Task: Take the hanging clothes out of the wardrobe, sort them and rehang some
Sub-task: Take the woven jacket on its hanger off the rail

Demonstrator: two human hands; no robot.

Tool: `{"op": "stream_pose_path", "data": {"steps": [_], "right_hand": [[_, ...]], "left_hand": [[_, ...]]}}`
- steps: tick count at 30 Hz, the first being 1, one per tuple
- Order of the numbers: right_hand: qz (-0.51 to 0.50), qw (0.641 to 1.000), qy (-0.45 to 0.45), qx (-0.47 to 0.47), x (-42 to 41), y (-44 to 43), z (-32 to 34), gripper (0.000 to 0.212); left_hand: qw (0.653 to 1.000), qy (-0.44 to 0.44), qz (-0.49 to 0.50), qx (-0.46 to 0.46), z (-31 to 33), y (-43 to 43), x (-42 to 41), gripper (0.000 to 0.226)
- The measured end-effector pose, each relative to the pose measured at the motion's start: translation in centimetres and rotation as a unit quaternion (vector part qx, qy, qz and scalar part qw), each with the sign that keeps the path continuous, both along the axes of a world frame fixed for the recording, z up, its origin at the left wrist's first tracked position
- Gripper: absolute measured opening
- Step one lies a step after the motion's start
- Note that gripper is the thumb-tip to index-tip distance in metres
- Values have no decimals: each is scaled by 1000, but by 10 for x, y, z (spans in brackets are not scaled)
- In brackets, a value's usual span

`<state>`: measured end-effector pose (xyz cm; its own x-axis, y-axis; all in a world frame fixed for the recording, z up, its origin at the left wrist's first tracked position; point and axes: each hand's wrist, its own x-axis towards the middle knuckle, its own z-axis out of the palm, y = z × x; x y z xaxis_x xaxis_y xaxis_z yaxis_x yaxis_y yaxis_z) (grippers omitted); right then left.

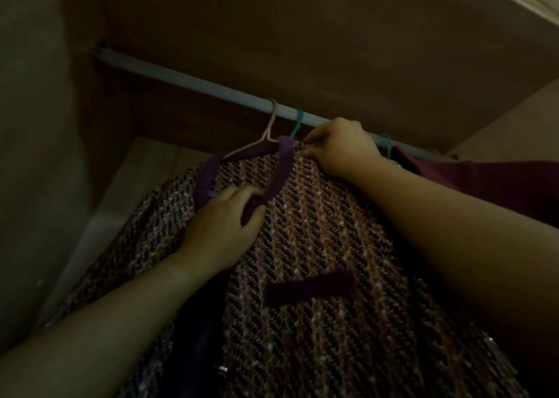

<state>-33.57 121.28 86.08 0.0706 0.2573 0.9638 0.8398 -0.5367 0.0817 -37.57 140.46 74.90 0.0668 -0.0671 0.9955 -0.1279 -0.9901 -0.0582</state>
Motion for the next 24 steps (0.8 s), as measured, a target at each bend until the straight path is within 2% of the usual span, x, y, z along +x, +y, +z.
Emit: {"op": "stream_pose_path", "data": {"steps": [3,8,12,15,18,22,24], "right_hand": [[-4,999,-9,32,-1,4,7,19],[-3,994,-35,103,-10,-3,15,20],[22,993,-38,107,1,-11,-13,18],[56,993,-26,101,7,-23,-49,17],[83,990,-22,113,10,-36,-92,16],[118,983,-39,135,15,-54,-145,14],[153,980,-25,126,17,-60,-170,14]], "left_hand": [[999,-14,37,23,12,1,0,36],[996,-51,77,9,35,-4,-9,39],[992,-78,98,16,31,-5,-25,37],[988,-88,128,16,19,0,-43,48],[988,-59,143,4,0,5,-60,53],[992,47,120,18,-43,10,-79,50],[988,45,146,35,-67,2,-89,47]]}}
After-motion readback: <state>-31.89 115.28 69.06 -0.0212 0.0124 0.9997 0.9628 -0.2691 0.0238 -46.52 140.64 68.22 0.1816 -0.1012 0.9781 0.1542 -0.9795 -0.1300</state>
